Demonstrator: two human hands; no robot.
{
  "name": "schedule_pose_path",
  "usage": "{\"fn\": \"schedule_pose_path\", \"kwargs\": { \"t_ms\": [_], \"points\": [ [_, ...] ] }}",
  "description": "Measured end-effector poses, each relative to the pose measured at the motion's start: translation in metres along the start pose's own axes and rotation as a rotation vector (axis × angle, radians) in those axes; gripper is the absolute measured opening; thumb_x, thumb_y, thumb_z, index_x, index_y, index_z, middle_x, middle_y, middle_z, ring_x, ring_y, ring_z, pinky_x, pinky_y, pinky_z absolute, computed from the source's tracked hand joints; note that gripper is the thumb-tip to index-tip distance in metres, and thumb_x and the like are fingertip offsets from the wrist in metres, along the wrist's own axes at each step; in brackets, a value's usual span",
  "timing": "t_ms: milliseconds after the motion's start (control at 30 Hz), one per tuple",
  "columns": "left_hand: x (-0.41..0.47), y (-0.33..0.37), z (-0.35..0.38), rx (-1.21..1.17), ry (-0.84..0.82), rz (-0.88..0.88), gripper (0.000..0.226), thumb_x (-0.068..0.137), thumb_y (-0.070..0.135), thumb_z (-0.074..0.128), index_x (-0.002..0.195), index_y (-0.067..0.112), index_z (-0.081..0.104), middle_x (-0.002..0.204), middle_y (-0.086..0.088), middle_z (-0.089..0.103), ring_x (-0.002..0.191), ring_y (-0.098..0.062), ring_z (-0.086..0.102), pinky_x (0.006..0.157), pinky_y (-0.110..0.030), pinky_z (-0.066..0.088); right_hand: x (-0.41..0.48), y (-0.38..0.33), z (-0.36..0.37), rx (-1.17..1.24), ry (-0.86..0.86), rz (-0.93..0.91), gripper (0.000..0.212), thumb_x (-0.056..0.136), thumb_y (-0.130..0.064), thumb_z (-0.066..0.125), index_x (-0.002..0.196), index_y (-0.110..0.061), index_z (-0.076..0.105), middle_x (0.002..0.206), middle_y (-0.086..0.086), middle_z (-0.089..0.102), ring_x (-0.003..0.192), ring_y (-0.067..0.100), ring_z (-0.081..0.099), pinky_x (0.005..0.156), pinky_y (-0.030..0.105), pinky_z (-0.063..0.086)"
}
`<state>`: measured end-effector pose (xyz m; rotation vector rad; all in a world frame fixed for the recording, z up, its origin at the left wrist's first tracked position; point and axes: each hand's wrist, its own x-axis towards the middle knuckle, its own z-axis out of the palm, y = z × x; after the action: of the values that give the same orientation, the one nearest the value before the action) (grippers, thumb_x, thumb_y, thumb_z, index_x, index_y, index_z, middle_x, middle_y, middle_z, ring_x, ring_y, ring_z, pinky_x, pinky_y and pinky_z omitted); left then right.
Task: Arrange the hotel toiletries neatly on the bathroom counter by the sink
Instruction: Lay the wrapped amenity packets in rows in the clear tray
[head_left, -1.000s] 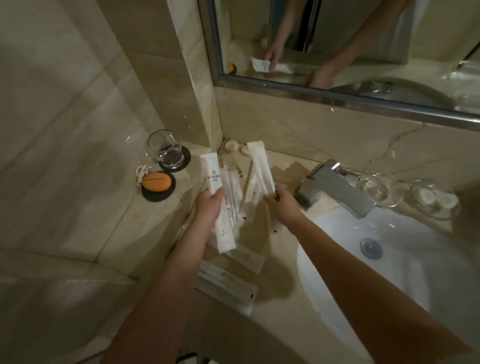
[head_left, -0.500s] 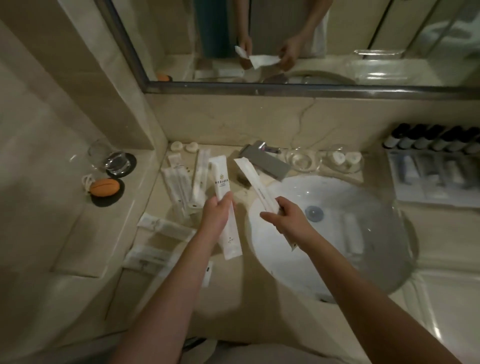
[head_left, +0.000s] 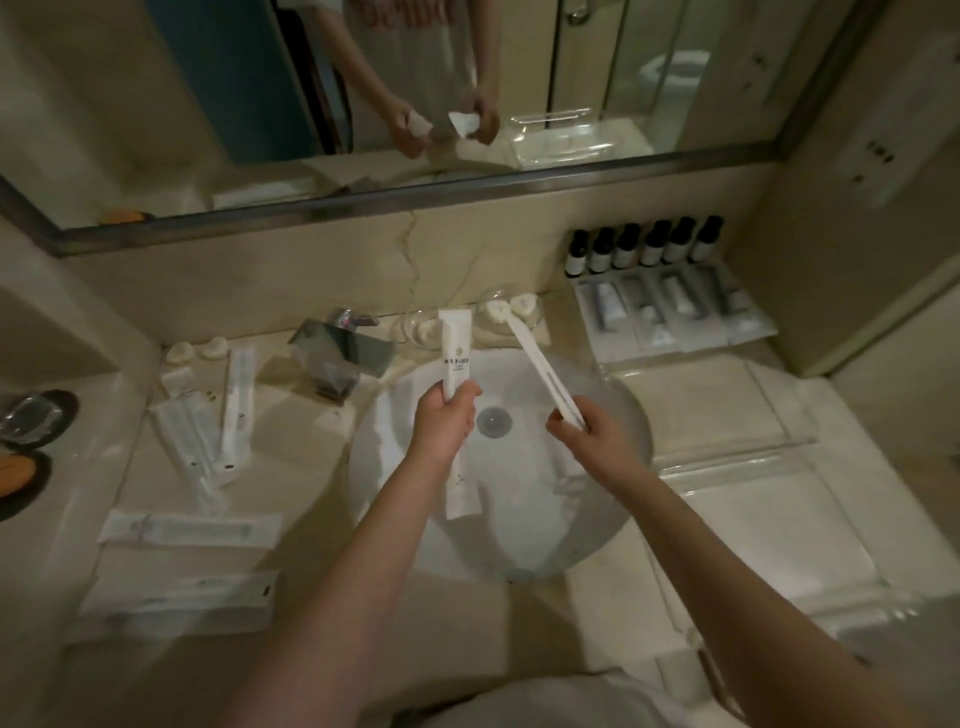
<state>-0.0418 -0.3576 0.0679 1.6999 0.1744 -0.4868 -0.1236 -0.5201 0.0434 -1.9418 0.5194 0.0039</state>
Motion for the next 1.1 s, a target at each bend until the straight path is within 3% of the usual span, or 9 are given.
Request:
{"fn": "schedule_pose_path", "kwargs": {
  "t_ms": [100,233,300,467,600,767,867,967,1100],
  "points": [
    [-0.001,0.017,0.028,-0.037,-0.06,0.05,0.018,0.088,0.028,0.061,0.072,0.023,0.054,0.054,0.006,0.042,0.05,-0.011,0.038,0.055,-0.022,0.035,0.004,0.005,-0.024,0.036,-0.025,-0.054,0.007,0.083,-0.014,0.062,0.08,-0.009,0.058,0.06,-0.004,0.046,0.052,0.005,0.042,0.056,0.024,0.035],
    [0.003,0.044,0.054,-0.141,-0.172,0.1,0.023,0.081,0.029,0.068,0.095,0.012,0.063,0.04,0.015,0.041,0.043,-0.004,0.035,0.05,-0.02,0.032,0.008,0.004,-0.044,0.128,-0.143,-0.094,0.005,0.079,-0.016,0.059,0.079,-0.021,0.061,0.047,-0.011,0.046,0.043,0.001,0.04,0.049,0.02,0.034],
    [0.006,0.054,0.063,-0.144,-0.186,0.138,0.006,0.086,0.019,0.066,0.085,0.015,0.062,0.04,0.015,0.045,0.038,0.001,0.039,0.052,-0.021,0.032,0.012,0.004,-0.05,0.12,-0.187,-0.087,0.012,0.081,-0.014,0.057,0.08,-0.025,0.061,0.045,-0.011,0.045,0.043,0.005,0.04,0.049,0.023,0.034],
    [0.007,0.081,0.08,-0.034,-0.259,0.268,0.013,0.085,0.015,0.067,0.077,0.023,0.061,0.052,0.018,0.06,0.05,0.004,0.056,0.055,-0.015,0.043,0.022,0.002,-0.062,0.108,-0.253,-0.085,0.015,0.087,-0.008,0.054,0.087,-0.021,0.063,0.057,0.001,0.054,0.051,0.015,0.053,0.06,0.032,0.046],
    [0.007,0.099,0.098,0.158,-0.224,0.348,0.015,0.08,0.019,0.072,0.073,0.019,0.06,0.068,0.008,0.061,0.062,-0.005,0.059,0.058,-0.017,0.045,0.031,-0.004,-0.073,0.139,-0.158,-0.154,0.009,0.089,-0.024,0.061,0.096,-0.023,0.067,0.089,-0.001,0.07,0.084,0.015,0.066,0.079,0.031,0.051],
    [0.01,0.106,0.12,0.205,-0.094,0.358,0.018,0.08,0.022,0.072,0.075,0.016,0.057,0.073,0.005,0.062,0.071,-0.012,0.062,0.064,-0.024,0.051,0.038,-0.005,-0.083,0.18,-0.147,-0.159,0.008,0.091,-0.022,0.06,0.085,-0.018,0.064,0.078,-0.003,0.063,0.072,0.008,0.058,0.067,0.021,0.046],
    [0.019,0.101,0.126,0.063,0.036,0.265,0.013,0.082,0.024,0.07,0.078,0.019,0.058,0.08,0.003,0.064,0.075,-0.012,0.062,0.065,-0.024,0.051,0.038,0.012,-0.091,0.215,-0.208,-0.065,0.004,0.09,-0.017,0.06,0.093,-0.016,0.061,0.078,0.002,0.064,0.069,0.012,0.062,0.067,0.023,0.048],
    [0.026,0.088,0.128,0.018,0.039,0.172,0.016,0.082,0.022,0.069,0.093,0.014,0.062,0.088,0.002,0.065,0.075,-0.008,0.06,0.06,-0.019,0.046,0.044,0.028,-0.108,0.101,-0.153,0.017,0.02,0.088,-0.015,0.061,0.108,-0.012,0.061,0.089,0.007,0.065,0.079,0.018,0.062,0.075,0.031,0.048],
    [0.039,0.068,0.133,0.044,0.038,0.099,0.022,0.079,0.018,0.069,0.1,0.011,0.064,0.082,0.005,0.062,0.071,-0.006,0.057,0.055,-0.017,0.041,0.061,0.037,-0.141,-0.345,-0.109,-0.016,0.026,0.087,-0.026,0.061,0.109,-0.011,0.061,0.097,0.008,0.065,0.09,0.027,0.062,0.078,0.038,0.048]
  ]
}}
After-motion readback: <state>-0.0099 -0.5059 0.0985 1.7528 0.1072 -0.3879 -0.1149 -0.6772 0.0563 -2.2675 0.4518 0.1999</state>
